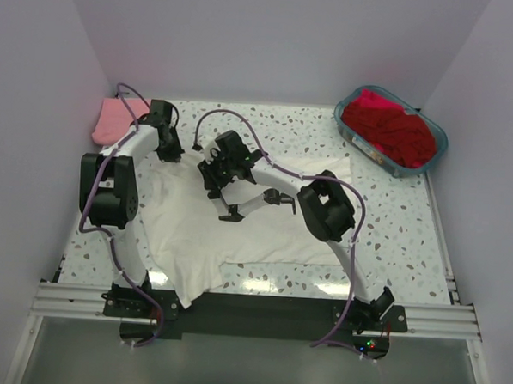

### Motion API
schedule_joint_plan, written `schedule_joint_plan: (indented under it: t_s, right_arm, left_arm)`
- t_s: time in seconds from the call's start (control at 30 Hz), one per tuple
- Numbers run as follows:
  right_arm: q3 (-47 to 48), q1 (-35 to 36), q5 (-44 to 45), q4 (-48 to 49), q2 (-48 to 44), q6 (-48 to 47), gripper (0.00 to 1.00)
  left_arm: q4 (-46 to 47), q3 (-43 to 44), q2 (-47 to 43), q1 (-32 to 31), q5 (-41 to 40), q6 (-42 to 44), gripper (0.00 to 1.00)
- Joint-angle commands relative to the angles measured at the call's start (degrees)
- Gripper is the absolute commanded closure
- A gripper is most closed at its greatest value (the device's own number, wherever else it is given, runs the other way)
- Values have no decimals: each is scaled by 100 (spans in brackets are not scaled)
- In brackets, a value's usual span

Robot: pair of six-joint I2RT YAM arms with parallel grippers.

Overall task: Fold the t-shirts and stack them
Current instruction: Fold the tshirt

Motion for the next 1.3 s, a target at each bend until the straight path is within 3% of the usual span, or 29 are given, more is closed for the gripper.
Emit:
schedule_joint_plan:
  t_s: [0.0,0.4,0.6,0.67,1.0,1.27]
  right_arm:
    - [293,38,-279,246,28,91,62]
    - [285,74,-183,-27,300,-6,69]
    - [152,74,-208,-36,186,-49,95]
    - [126,65,-218,-36,64,-58,100]
    - [327,65,-402,-387,-438,-321,100]
    - [293,47,-613,-905,-552,-664,100]
  left_arm:
    - [247,101,-12,-20,77,27,100]
    - [274,48,23,-20,121,-34,100]
    - [283,-40,-64,-20,130,-61,100]
    - [283,-93,-169,-20,130,-69,100]
    - [-7,-101,-609,-20,59,-96,100]
    - [-121,-699,-1188,-28,-64,-236,100]
